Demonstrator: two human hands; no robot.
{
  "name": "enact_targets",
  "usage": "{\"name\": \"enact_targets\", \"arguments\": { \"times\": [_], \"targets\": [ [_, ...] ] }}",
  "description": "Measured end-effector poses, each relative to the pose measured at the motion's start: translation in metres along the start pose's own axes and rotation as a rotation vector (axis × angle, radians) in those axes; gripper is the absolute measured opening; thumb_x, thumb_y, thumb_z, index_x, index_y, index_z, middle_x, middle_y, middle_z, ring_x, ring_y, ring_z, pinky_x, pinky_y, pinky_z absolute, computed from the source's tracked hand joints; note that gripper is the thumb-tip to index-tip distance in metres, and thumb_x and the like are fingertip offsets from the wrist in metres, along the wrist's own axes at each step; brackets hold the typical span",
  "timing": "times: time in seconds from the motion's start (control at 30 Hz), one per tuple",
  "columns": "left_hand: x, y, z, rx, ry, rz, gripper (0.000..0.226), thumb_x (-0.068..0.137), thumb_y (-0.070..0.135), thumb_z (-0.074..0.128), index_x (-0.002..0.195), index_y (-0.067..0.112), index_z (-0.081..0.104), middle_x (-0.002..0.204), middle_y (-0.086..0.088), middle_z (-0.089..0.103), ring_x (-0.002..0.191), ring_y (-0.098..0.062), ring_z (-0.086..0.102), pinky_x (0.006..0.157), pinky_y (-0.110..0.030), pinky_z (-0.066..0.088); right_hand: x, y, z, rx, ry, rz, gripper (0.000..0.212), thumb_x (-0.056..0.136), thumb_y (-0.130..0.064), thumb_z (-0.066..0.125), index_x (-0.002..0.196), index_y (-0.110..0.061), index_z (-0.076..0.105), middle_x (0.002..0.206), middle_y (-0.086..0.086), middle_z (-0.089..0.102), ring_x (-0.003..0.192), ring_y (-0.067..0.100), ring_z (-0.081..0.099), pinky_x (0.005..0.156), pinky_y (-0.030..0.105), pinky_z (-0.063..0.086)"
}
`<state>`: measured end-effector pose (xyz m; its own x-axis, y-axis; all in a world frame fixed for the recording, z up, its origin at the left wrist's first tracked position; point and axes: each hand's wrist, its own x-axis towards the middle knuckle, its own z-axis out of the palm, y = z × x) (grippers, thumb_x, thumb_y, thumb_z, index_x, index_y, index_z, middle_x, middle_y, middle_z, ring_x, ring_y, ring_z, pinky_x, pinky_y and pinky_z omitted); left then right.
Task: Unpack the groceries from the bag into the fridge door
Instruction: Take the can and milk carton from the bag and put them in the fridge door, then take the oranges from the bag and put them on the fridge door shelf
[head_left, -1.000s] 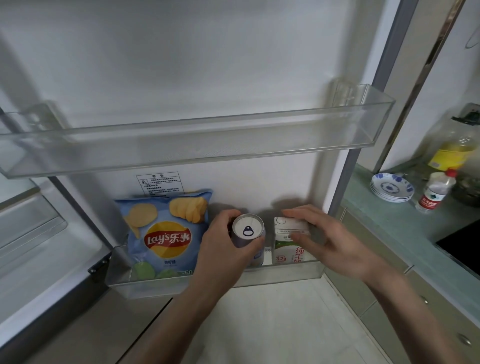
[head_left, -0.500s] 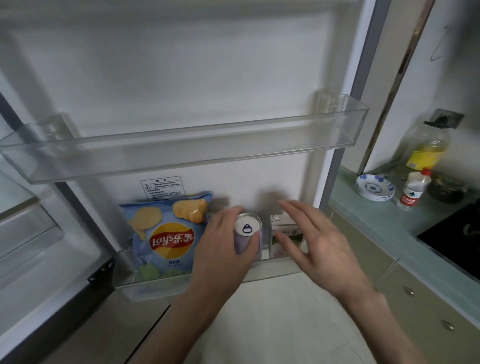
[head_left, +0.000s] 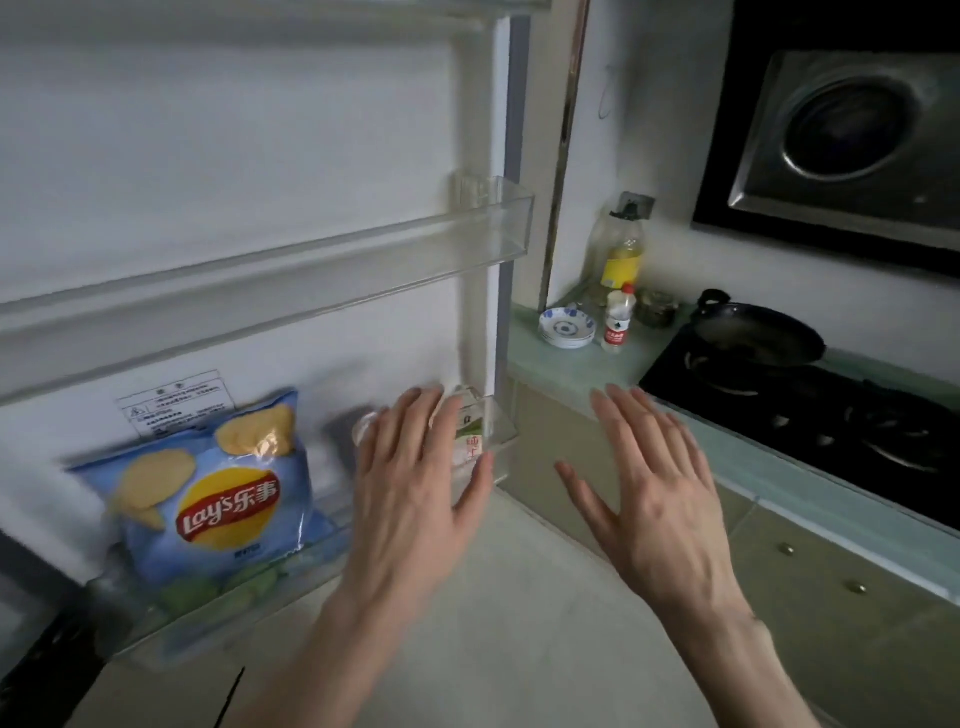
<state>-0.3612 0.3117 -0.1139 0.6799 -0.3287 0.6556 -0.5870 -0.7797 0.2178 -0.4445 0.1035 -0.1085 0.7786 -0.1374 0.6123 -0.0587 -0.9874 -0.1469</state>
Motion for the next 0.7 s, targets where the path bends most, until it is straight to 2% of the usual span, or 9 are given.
{"name": "enact_targets", "arguments": {
  "times": [0.37,0.5,0.7],
  "targets": [
    [-0.025,0.137,0.035,-0.25,-0.142,0.317,0.053,0.101,0.042,0.053,0.139,0.006,0.059,0.142,-0.011,0.06,0.133,-0.034,0.055,0.112,-0.051,0.042,-0.113,0.075,-0.091,-0.275,0.028,0.403,0.071,0.102,-0.061,0.047,0.153,-0.012,0.047,0.155,0.007,0.052,0.149,0.026,0.043,0.124,0.047,0.032],
    [-0.038,0.203,0.044,-0.375,-0.165,0.433,0.052,0.1,0.041,0.055,0.138,0.006,0.06,0.142,-0.011,0.06,0.136,-0.032,0.053,0.113,-0.051,0.041,-0.162,0.104,-0.127,-0.342,0.078,0.537,0.069,0.101,-0.058,0.05,0.151,-0.011,0.05,0.152,0.007,0.056,0.147,0.026,0.046,0.124,0.044,0.032],
    [-0.071,0.321,0.052,-0.584,-0.245,0.552,0.051,0.1,0.041,0.056,0.139,0.008,0.06,0.141,-0.006,0.061,0.137,-0.026,0.053,0.116,-0.045,0.04,-0.252,0.155,-0.195,-0.444,0.106,0.725,0.066,0.101,-0.057,0.051,0.147,-0.01,0.053,0.149,0.007,0.058,0.144,0.027,0.049,0.12,0.048,0.036]
  ]
}}
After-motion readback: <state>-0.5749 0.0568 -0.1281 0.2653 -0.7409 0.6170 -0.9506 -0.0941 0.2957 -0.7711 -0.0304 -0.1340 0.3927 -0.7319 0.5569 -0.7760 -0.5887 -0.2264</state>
